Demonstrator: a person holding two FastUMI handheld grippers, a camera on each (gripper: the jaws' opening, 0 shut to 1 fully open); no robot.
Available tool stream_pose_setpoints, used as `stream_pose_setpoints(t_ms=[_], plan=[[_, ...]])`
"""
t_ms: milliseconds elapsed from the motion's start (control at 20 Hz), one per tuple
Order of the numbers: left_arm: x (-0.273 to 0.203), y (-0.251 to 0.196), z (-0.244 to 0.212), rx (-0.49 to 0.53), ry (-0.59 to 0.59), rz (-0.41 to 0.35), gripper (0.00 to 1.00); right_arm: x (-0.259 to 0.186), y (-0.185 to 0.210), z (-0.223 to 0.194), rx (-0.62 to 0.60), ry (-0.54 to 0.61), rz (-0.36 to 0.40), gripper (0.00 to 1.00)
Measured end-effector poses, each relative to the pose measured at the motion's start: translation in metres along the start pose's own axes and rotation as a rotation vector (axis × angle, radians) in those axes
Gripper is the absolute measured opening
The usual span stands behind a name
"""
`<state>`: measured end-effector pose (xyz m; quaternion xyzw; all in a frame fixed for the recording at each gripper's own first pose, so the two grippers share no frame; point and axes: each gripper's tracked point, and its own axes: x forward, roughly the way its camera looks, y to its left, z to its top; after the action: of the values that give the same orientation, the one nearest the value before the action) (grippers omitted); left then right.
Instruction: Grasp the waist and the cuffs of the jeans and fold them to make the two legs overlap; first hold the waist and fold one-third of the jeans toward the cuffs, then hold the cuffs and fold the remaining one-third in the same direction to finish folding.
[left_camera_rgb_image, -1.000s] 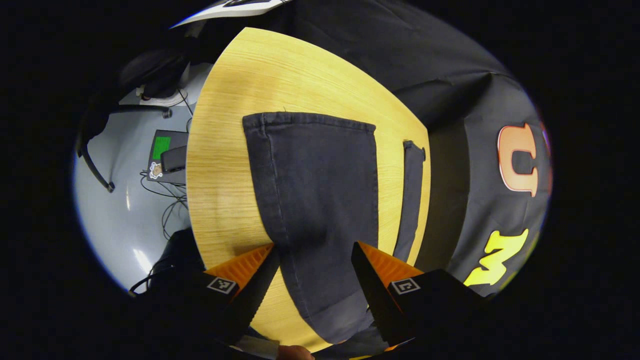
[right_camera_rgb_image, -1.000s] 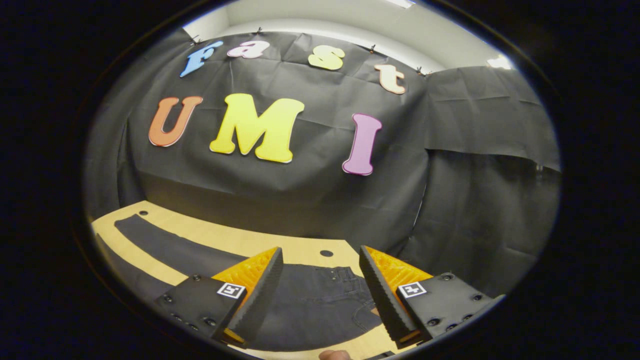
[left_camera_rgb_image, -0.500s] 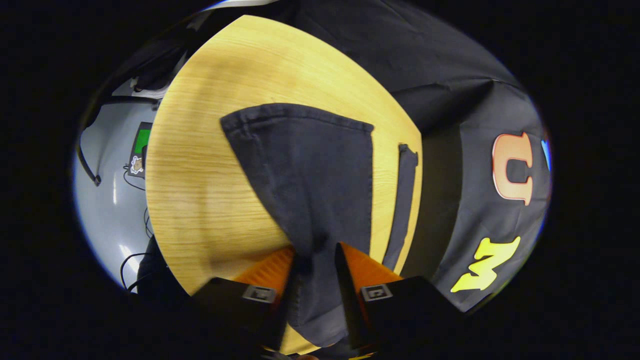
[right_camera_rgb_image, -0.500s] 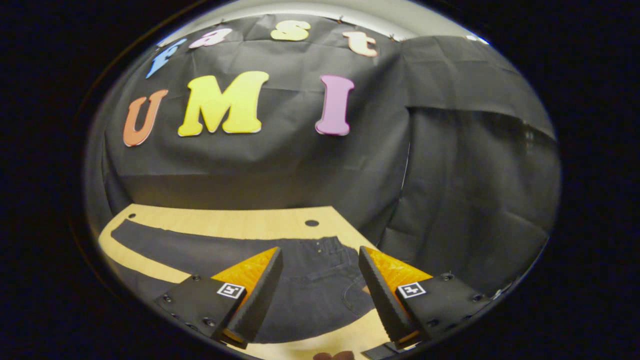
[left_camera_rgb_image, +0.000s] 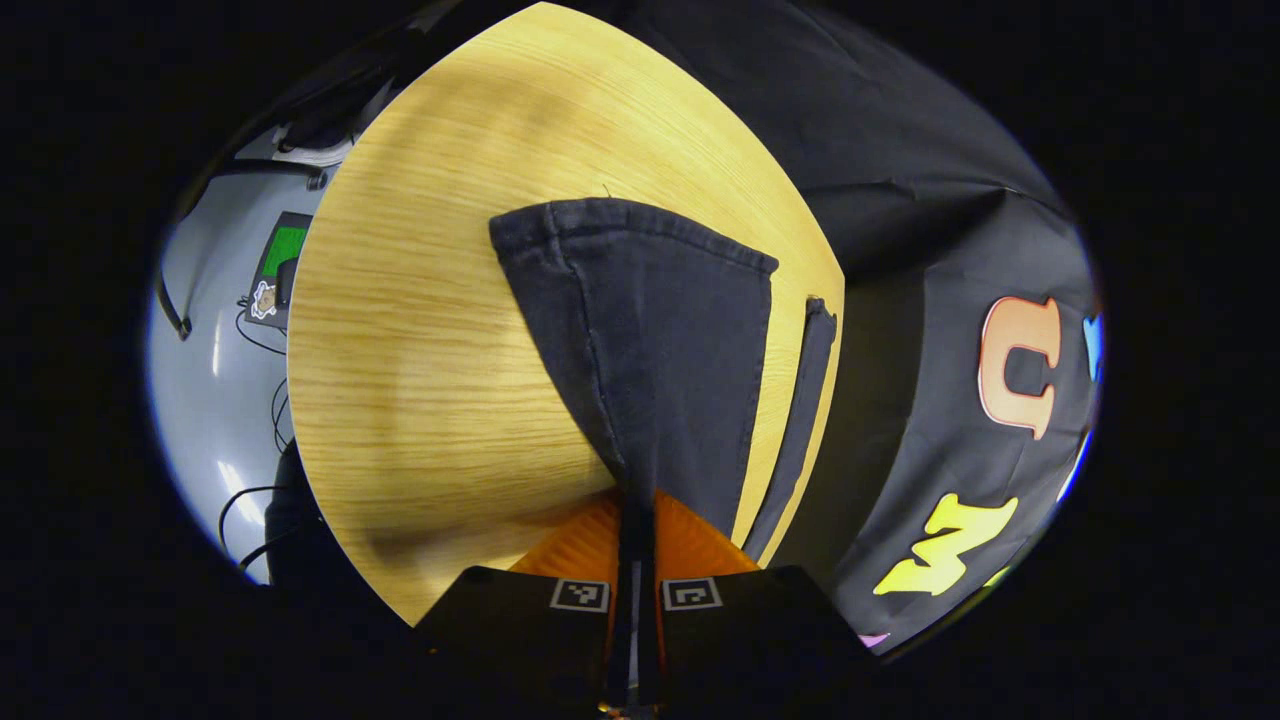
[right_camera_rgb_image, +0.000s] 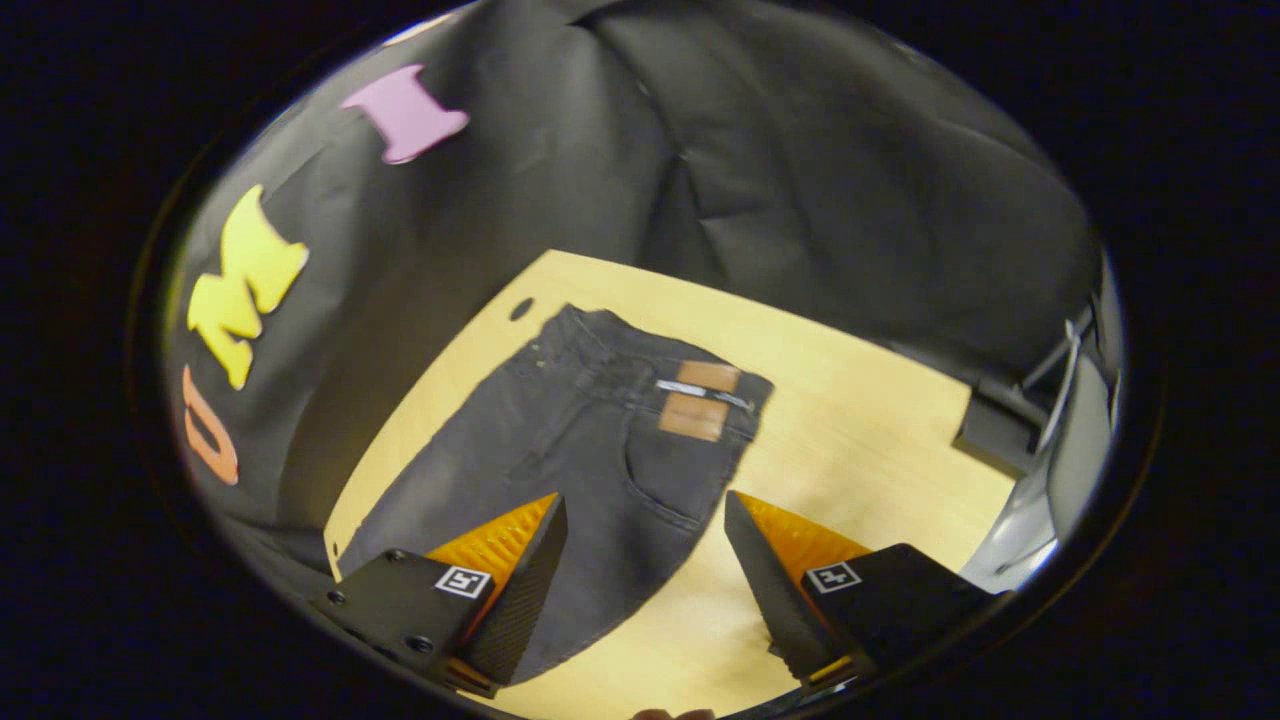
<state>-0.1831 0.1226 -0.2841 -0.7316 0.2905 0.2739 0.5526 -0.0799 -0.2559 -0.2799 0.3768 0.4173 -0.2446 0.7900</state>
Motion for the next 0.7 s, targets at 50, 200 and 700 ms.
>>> stream_pose_setpoints(t_ms=[50, 200, 700], plan=[[0.000, 0.001, 0.000, 0.003, -0.001, 0.002, 0.06, 0.007, -0.005, -0.004, 0.038, 0.032, -0.017, 0.98], [-0.001, -0.003, 0.000, -0.017, 0.001, 0.002, 0.05, 0.023, -0.005, -0.006, 0.096, 0.065, -0.014, 0.91], [0.001, -0.004, -0.001, 0.003, -0.004, 0.027, 0.05, 0.049, -0.004, -0.007, 0.064, 0.076, -0.007, 0.46]])
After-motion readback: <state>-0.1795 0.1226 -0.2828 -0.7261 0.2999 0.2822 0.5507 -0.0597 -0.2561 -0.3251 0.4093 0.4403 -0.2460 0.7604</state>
